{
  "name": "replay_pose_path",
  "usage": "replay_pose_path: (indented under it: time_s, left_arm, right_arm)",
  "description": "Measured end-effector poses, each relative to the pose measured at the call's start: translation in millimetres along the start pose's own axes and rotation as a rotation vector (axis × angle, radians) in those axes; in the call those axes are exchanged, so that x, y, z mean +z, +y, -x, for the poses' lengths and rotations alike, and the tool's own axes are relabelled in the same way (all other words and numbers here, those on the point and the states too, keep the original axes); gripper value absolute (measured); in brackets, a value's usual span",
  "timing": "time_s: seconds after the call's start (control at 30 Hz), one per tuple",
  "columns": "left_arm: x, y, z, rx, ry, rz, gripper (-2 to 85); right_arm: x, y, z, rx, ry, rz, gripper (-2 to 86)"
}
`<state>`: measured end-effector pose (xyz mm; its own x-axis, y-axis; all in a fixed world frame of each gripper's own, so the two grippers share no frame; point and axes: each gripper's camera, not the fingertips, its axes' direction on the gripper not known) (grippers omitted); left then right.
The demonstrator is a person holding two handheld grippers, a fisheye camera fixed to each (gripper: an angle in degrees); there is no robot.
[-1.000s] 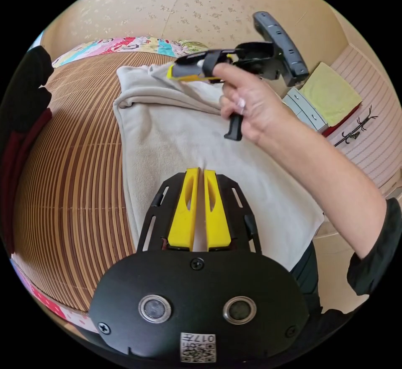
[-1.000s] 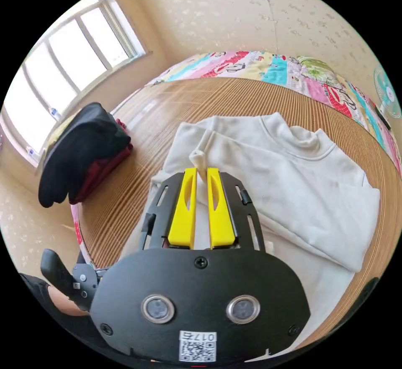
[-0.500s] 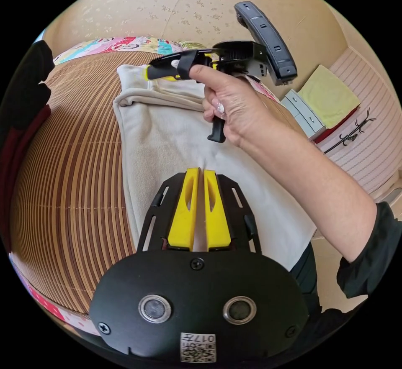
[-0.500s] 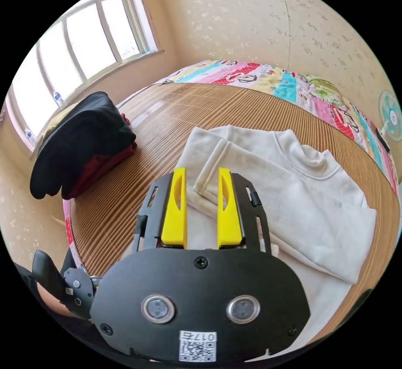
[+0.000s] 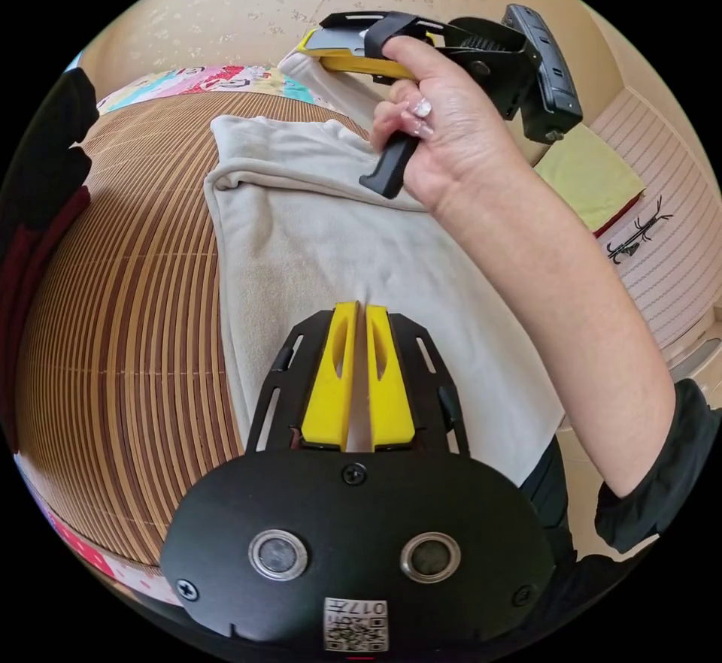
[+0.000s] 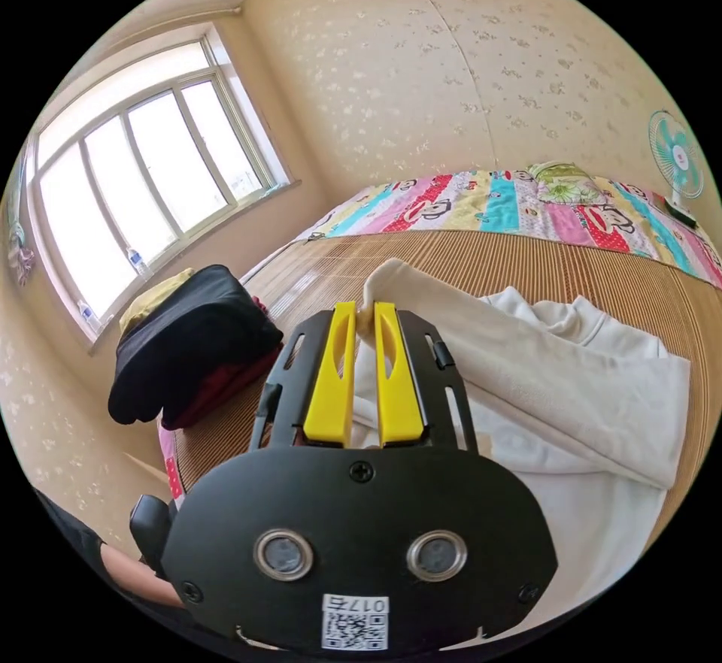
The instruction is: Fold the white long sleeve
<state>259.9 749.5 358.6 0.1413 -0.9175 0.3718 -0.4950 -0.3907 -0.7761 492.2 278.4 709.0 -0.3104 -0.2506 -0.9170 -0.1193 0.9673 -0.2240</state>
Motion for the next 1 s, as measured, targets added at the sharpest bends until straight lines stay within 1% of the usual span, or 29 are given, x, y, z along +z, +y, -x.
replay_pose_path:
  time_s: [0.03,0.1,0.23,0.37,0.47,0.5,0.57,0.63,0.7,0.73,0.77,0.83,0.87,0.97,1.0]
  left_arm:
    - [1,0,-2,0.001,-0.001,-0.001,1.2]
    - [3,1,-5,0.002,-0.003,-0.002,1.2]
    - [9,2,-14,0.005,-0.009,-0.004,1.3]
    - [14,2,-21,0.006,-0.011,-0.006,1.2]
    - [18,3,-29,0.009,-0.016,-0.008,1.2]
    - [20,3,-32,0.01,-0.019,-0.009,1.2]
    - [23,3,-37,0.013,-0.025,-0.009,1.3]
    - [27,3,-44,0.016,-0.031,-0.01,1.4]
    - [30,3,-48,0.016,-0.031,-0.011,1.5]
    - [33,1,-51,0.016,-0.036,-0.005,1.5]
    - [34,1,-54,0.018,-0.041,-0.005,1.5]
    - [37,0,-66,0.032,-0.072,-0.004,1.6]
    - [37,0,-69,0.036,-0.079,-0.005,1.6]
    - [40,-1,-77,0.037,-0.08,-0.007,1.7]
    - [41,-2,-77,0.031,-0.068,-0.008,1.7]
  right_arm:
    - [8,1,-2,0.003,-0.006,0.032,3.6]
    - [42,8,-6,-0.01,-0.035,0.166,4.3]
    - [71,22,-4,-0.061,0.007,0.261,5.8]
    - [56,14,-22,0.013,-0.097,0.252,7.6]
    - [16,9,-26,0.001,-0.134,0.136,8.6]
    - [3,8,-27,-0.012,-0.113,0.102,8.5]
    - [-5,3,-33,0.004,-0.053,0.093,8.3]
    - [5,-3,-44,0.044,0.017,0.158,8.0]
    - [43,0,-67,0.117,0.144,0.368,7.4]
    - [46,3,-69,0.104,0.136,0.364,7.1]
    - [38,5,-69,0.075,0.112,0.302,6.6]
    - [33,-4,-71,0.118,0.135,0.344,5.1]
    - [23,-12,-69,0.144,0.19,0.349,4.4]
    - [-33,-23,-66,0.111,0.426,0.169,3.2]
    - [-56,-25,-77,0.147,0.506,0.111,2.8]
